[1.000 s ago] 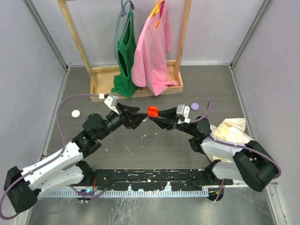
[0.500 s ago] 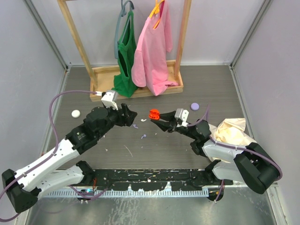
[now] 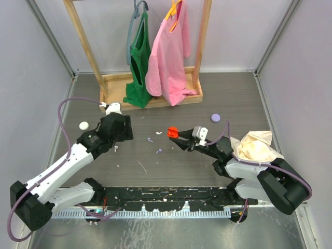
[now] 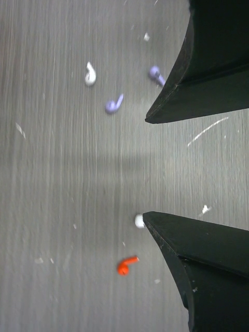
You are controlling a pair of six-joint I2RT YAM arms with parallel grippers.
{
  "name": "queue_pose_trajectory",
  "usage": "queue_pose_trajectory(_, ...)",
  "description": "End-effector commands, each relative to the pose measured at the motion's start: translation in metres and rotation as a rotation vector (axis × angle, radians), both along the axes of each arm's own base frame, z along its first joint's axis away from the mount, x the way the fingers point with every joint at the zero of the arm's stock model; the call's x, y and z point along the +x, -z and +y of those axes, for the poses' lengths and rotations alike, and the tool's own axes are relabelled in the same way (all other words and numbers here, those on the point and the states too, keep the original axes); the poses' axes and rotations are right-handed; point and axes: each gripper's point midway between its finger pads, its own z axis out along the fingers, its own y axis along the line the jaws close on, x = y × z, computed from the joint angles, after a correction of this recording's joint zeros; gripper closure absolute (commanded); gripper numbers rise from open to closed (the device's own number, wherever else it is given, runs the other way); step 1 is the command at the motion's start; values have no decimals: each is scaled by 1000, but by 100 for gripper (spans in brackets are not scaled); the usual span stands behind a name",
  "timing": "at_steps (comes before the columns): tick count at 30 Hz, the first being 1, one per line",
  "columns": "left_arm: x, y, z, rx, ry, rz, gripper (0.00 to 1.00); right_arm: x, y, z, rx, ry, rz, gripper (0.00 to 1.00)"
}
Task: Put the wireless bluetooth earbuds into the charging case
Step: Pick up the earbud from the center of the board.
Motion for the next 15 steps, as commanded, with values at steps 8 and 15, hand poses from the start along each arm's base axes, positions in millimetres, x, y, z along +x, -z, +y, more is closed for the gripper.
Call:
queue_pose_trajectory(8, 4, 32, 70, 53, -302, 192, 30, -4, -1, -7, 41, 27, -58, 99)
queue_pose_trajectory(15, 6, 62, 101, 72, -424, 313, 30, -1, 3, -9, 32, 45, -55, 99)
